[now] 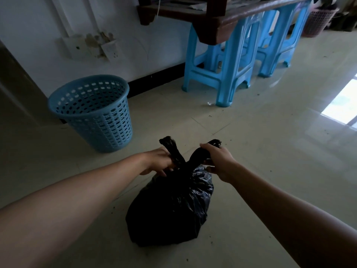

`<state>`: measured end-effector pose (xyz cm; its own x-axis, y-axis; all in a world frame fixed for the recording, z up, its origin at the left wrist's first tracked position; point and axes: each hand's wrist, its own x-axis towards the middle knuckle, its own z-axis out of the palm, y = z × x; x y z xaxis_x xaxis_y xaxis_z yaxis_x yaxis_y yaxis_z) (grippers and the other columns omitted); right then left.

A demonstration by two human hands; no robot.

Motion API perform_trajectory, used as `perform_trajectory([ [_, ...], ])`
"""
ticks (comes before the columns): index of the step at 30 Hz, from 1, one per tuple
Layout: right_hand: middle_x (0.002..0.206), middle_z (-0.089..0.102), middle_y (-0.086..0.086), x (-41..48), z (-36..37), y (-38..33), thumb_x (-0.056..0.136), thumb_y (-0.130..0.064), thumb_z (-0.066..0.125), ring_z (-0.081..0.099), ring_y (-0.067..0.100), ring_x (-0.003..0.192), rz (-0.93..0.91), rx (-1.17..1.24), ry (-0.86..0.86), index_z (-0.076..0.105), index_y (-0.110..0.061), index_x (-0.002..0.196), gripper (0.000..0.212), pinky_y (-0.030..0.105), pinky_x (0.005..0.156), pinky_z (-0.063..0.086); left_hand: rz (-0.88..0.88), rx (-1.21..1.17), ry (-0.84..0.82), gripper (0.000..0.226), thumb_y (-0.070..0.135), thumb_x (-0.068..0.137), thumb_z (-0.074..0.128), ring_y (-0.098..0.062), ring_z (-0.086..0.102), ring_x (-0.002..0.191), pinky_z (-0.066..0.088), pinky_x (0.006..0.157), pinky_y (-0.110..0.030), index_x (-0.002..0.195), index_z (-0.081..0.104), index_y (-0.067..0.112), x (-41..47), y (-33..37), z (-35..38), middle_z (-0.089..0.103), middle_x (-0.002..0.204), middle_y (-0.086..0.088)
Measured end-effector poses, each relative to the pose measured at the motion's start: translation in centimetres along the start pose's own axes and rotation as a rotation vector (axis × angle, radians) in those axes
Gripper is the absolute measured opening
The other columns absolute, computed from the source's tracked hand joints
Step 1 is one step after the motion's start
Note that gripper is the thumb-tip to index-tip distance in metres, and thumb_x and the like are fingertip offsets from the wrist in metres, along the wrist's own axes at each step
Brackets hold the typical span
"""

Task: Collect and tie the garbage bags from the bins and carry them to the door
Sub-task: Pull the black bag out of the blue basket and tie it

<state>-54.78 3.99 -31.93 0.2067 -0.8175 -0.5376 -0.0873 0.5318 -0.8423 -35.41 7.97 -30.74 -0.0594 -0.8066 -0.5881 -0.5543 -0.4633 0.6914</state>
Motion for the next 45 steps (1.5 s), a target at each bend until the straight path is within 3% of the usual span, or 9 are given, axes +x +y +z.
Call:
perform_trajectory([
  [3,0.072,0.063,0.004,0.3,-0.6,0.3,0.091,-0.029,0.063,0.057,0.016,0.058,0.020,0.020,0.007,0.060,-0.010,0.095,0.020,0.026,0.050,0.038,-0.021,-0.330,-0.072,0.019,0.013,0.096,0.041,-0.018,0.060,0.074,0.046,0.060,-0.029,0.098,0.060,0.009,0.0,0.5,-0.1,0.062,0.094,-0.011],
  [6,0.073,0.063,0.005,0.5,-0.8,0.3,0.090,-0.029,0.064,0.059,0.017,0.058,0.048,0.037,0.006,0.060,-0.009,0.097,0.021,0.026,0.049,0.039,-0.052,-0.470,-0.153,0.027,0.032,0.094,0.048,-0.017,0.059,0.069,0.043,0.060,-0.029,0.078,0.062,0.015,-0.1,1.0,0.0,0.064,0.078,-0.003],
  [12,0.073,0.063,0.008,0.7,-0.6,-0.1,0.089,-0.028,0.067,0.055,0.016,0.045,0.092,0.093,-0.002,0.063,-0.005,0.098,0.024,0.024,0.044,0.038,0.011,-0.273,-0.048,0.008,0.001,0.075,0.076,-0.017,0.064,0.062,0.052,0.060,-0.025,0.073,0.069,0.006,0.3,0.2,2.1,0.068,0.067,-0.006],
  [15,0.075,0.063,0.008,0.6,-0.3,-0.1,0.089,-0.028,0.066,0.051,0.015,0.038,0.100,0.101,-0.019,0.065,-0.004,0.098,0.025,0.023,0.040,0.037,0.000,-0.192,-0.002,0.015,0.001,0.067,0.082,-0.025,0.063,0.072,0.052,0.070,-0.030,0.068,0.069,0.008,0.4,-0.1,3.1,0.067,0.076,-0.013],
  [23,0.072,0.062,0.007,1.0,-0.8,-0.3,0.089,-0.027,0.067,0.050,0.016,0.044,0.104,0.104,-0.007,0.063,-0.005,0.096,0.023,0.024,0.042,0.036,-0.067,-0.131,0.190,0.020,0.003,0.063,0.086,-0.023,0.060,0.055,0.052,0.052,-0.027,0.072,0.068,0.004,0.8,0.8,3.8,0.065,0.065,-0.010],
  [30,0.084,0.066,0.007,1.4,-1.1,-0.5,0.092,-0.028,0.063,0.060,0.017,0.064,0.150,0.184,-0.060,0.068,-0.006,0.086,0.023,0.022,0.045,0.041,-0.197,-0.411,-0.102,0.007,-0.005,0.082,0.067,-0.016,0.066,0.058,0.052,0.047,-0.021,0.087,0.065,0.000,0.3,1.6,3.8,0.065,0.079,-0.011],
  [34,0.080,0.066,0.004,1.2,-1.0,-0.6,0.093,-0.027,0.060,0.061,0.015,0.068,0.152,0.187,-0.081,0.067,-0.008,0.081,0.023,0.023,0.054,0.042,-0.167,-0.370,-0.238,0.013,-0.002,0.084,0.065,-0.017,0.063,0.075,0.054,0.065,-0.026,0.076,0.066,0.008,0.3,1.6,4.0,0.069,0.076,-0.004],
  [37,0.078,0.065,0.004,1.2,-0.9,-0.7,0.094,-0.026,0.059,0.060,0.014,0.068,0.161,0.212,-0.117,0.065,-0.008,0.079,0.023,0.025,0.059,0.044,-0.159,-0.334,-0.324,0.028,0.001,0.086,0.064,-0.016,0.059,0.070,0.045,0.063,-0.025,0.061,0.066,0.015,0.3,1.6,4.0,0.067,0.066,0.000],
  [45,0.081,0.067,0.004,0.9,-0.9,-0.9,0.094,-0.027,0.061,0.060,0.013,0.065,0.176,0.158,-0.136,0.066,-0.010,0.082,0.022,0.020,0.041,0.042,-0.095,-0.015,-0.182,0.032,0.008,0.073,0.080,-0.014,0.049,0.050,0.039,0.047,-0.021,0.060,0.052,0.015,0.0,1.7,4.3,0.053,0.058,-0.002],
])
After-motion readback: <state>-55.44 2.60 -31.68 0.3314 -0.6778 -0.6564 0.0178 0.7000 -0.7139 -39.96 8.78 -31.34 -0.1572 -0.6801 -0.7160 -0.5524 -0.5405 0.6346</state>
